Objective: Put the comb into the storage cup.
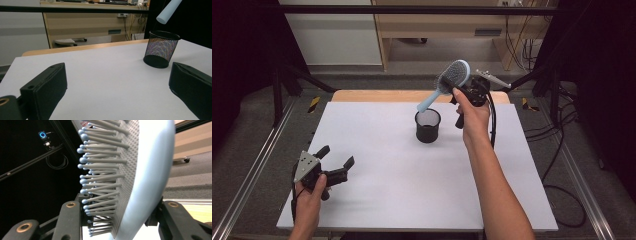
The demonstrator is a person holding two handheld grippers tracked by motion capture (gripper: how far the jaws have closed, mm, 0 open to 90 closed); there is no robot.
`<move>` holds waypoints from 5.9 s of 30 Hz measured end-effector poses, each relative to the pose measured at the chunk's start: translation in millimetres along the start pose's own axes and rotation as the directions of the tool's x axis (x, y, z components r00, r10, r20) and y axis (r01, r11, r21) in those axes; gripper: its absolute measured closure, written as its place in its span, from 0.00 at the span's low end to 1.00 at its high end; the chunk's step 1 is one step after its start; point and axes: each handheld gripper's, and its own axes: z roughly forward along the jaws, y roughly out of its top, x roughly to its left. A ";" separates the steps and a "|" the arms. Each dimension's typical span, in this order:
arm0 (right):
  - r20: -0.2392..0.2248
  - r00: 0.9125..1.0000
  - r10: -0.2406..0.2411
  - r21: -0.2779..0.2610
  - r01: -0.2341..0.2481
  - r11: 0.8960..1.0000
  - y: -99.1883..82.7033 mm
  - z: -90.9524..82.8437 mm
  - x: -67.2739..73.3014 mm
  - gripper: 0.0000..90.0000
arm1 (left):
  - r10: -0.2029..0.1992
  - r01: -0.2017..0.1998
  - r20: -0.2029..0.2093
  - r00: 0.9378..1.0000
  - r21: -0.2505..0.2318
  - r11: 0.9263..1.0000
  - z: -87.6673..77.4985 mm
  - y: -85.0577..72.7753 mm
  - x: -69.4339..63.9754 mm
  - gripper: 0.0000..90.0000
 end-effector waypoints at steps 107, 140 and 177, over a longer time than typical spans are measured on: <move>0.073 0.992 -0.099 0.156 0.087 0.984 -33.4 15.7 -14.4 0.59 | 0.006 -0.006 0.013 1.000 -0.002 1.000 -0.3 -0.2 1.1 0.02; 0.086 0.988 -0.128 0.243 0.104 0.964 -62.7 32.3 -12.0 0.58 | 0.005 -0.005 0.017 1.000 -0.001 1.000 -0.2 -0.1 1.5 0.02; 0.103 0.987 -0.123 0.267 0.091 0.959 -70.3 36.4 -12.9 0.57 | 0.004 -0.005 0.030 1.000 0.002 1.000 0.9 -0.4 1.1 0.02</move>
